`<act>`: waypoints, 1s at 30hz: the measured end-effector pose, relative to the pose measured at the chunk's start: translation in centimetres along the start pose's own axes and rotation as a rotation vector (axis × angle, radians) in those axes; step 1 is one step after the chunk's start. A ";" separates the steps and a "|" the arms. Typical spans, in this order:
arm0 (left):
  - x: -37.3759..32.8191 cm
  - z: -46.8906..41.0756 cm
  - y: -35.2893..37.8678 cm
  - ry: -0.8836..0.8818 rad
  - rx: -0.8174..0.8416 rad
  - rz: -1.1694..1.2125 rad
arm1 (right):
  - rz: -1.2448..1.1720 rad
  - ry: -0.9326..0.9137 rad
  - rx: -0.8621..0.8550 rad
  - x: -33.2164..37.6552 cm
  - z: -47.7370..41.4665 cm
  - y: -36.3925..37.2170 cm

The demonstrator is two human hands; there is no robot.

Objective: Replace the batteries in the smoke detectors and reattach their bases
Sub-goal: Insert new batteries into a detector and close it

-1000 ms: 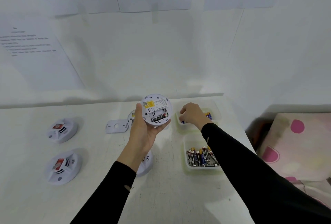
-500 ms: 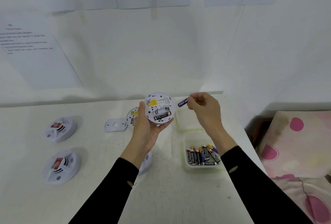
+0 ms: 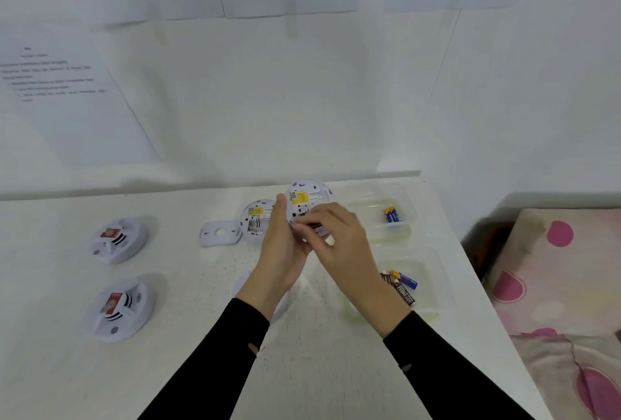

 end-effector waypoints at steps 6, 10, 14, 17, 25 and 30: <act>0.3 0.4 0.1 0.030 -0.011 0.044 | -0.083 0.514 -0.022 -4.6 0.5 -0.3; 0.3 0.5 0.3 0.049 -0.004 0.088 | -0.333 0.662 0.064 -5.6 1.1 0.8; -0.2 0.5 0.5 0.069 0.016 0.061 | -0.428 0.636 0.078 -4.8 0.9 0.8; -1.0 0.5 0.9 0.094 0.029 0.041 | -0.358 0.541 0.066 -3.7 0.4 0.4; -1.1 0.7 0.9 0.094 0.010 0.035 | -0.138 0.531 0.054 -4.1 0.2 0.9; -1.0 0.9 1.3 0.081 0.032 0.011 | -0.038 0.504 0.067 -4.4 0.3 0.6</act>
Point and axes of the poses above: each hand's wrist, its own z-axis away from the middle knuckle, its own y-axis out of the palm, x = y × z, the point moved 9 cm from there along -z, towards the middle knuckle, and after that the axes turned 4 degrees about z, right-handed, at the moved point
